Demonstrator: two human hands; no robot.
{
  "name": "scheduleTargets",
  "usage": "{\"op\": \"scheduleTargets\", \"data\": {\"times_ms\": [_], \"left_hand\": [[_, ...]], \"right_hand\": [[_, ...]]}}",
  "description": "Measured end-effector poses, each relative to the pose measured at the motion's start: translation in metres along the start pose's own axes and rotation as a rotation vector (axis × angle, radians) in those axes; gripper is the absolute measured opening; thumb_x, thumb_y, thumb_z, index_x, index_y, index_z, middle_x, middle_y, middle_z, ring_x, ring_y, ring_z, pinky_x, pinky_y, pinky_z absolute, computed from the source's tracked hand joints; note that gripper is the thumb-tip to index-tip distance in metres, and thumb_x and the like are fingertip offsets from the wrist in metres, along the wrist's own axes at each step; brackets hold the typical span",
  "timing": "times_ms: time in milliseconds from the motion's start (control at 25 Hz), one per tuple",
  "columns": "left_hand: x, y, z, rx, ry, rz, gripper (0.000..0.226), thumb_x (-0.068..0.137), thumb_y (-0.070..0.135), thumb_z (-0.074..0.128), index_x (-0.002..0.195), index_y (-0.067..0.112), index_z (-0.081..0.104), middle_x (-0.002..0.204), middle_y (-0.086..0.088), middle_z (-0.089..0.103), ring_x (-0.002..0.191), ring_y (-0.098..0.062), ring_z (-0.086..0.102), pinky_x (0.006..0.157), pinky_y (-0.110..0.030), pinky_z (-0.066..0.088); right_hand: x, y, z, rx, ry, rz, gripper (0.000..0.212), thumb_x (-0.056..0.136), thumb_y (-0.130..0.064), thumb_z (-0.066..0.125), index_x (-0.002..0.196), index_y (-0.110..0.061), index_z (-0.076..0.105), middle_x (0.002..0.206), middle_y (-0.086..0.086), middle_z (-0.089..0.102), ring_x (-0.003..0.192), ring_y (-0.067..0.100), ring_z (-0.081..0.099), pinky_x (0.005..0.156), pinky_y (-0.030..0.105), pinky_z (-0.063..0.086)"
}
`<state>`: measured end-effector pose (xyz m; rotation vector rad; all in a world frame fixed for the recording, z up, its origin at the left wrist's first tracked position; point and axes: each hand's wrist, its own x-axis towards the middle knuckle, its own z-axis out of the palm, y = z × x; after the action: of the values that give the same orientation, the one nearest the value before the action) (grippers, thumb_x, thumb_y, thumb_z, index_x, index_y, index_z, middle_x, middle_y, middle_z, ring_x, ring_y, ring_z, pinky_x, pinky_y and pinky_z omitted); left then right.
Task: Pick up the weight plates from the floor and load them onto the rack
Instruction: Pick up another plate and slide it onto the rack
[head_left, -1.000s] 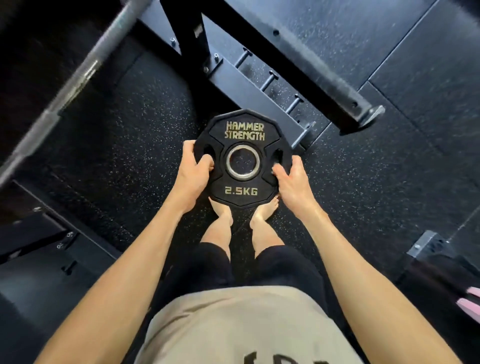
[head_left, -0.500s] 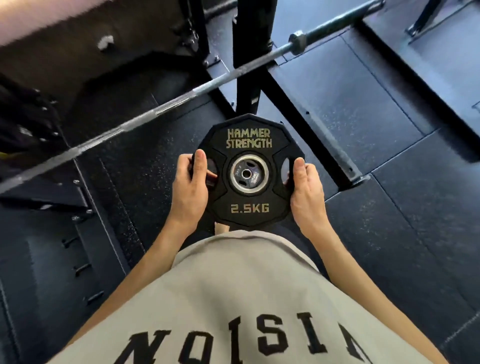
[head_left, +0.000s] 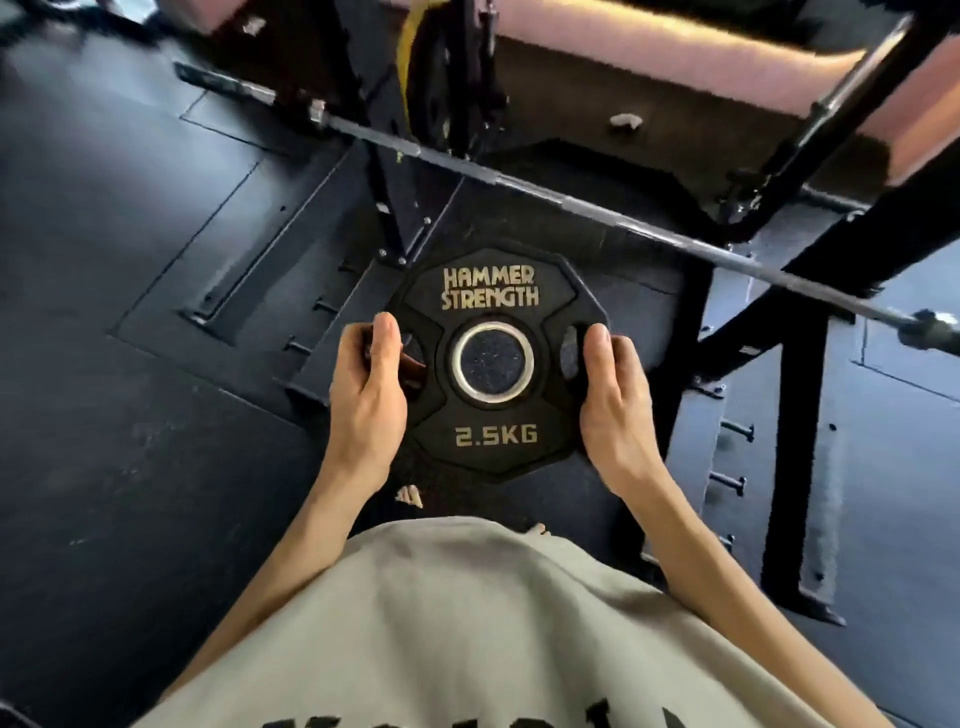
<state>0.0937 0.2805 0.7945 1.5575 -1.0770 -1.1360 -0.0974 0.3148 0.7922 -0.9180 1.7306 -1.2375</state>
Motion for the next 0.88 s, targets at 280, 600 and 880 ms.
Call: {"op": "scheduleTargets", "data": {"times_ms": [280, 600, 880], "left_hand": [[-0.030, -0.030, -0.179, -0.101, 0.429, -0.014, 0.033, 0.101, 0.048, 0.039, 0.083, 0.023, 0.049, 0.073, 0.006, 0.054, 0.065, -0.005, 0.050, 0.067, -0.025, 0.043], [-0.026, -0.061, -0.405, -0.121, 0.687, -0.027, 0.034, 0.100, 0.051, 0.039, 0.085, 0.024, 0.051, 0.068, 0.009, 0.059, 0.061, 0.001, 0.056, 0.069, -0.024, 0.044], [0.053, -0.070, -0.524, -0.111, 0.750, -0.038, 0.039, 0.100, 0.053, 0.037, 0.086, 0.019, 0.050, 0.065, 0.012, 0.060, 0.061, 0.005, 0.056, 0.064, -0.014, 0.045]], "right_hand": [[-0.059, -0.036, 0.162, -0.088, -0.431, -0.163, 0.034, 0.103, -0.039, 0.039, 0.076, -0.020, 0.046, 0.070, -0.012, 0.048, 0.059, -0.009, 0.045, 0.062, 0.011, 0.037], [-0.158, -0.065, 0.384, -0.126, -0.672, -0.221, 0.036, 0.105, -0.038, 0.037, 0.076, -0.018, 0.044, 0.071, -0.009, 0.044, 0.057, -0.006, 0.042, 0.060, 0.012, 0.037], [-0.154, -0.095, 0.536, -0.151, -0.741, -0.239, 0.036, 0.104, -0.041, 0.037, 0.080, -0.017, 0.048, 0.072, -0.006, 0.047, 0.057, -0.004, 0.042, 0.058, 0.014, 0.037]]}}
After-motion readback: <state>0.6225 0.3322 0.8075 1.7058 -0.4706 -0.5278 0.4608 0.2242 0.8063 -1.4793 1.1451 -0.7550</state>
